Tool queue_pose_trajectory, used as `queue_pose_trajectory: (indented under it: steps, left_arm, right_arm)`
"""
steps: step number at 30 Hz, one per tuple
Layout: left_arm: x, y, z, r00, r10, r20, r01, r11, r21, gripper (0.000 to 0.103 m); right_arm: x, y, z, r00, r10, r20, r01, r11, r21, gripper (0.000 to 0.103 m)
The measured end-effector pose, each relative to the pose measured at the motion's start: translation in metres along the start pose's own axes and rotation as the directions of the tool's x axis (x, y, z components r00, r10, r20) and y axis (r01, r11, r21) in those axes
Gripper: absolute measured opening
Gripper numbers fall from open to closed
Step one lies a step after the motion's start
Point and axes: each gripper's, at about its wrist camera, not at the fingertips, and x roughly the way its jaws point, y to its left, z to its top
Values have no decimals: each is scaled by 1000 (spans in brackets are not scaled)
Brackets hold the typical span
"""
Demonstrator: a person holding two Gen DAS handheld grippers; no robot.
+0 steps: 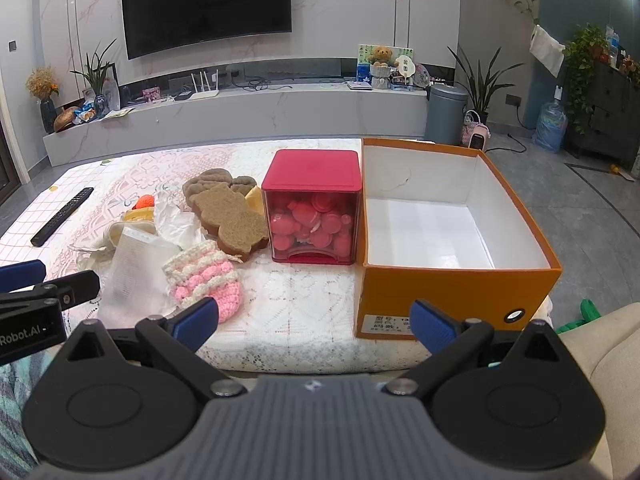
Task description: Organize soft objects
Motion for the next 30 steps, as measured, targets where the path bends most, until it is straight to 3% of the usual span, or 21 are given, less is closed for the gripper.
queue_pose_trajectory:
  steps: [30]
  left_arm:
    - [-1, -4, 1, 1000, -21, -12, 21, 1000, -8, 79]
  right_arm:
    - [-1, -2, -1, 1000, 1, 2, -1, 1000, 4, 100]
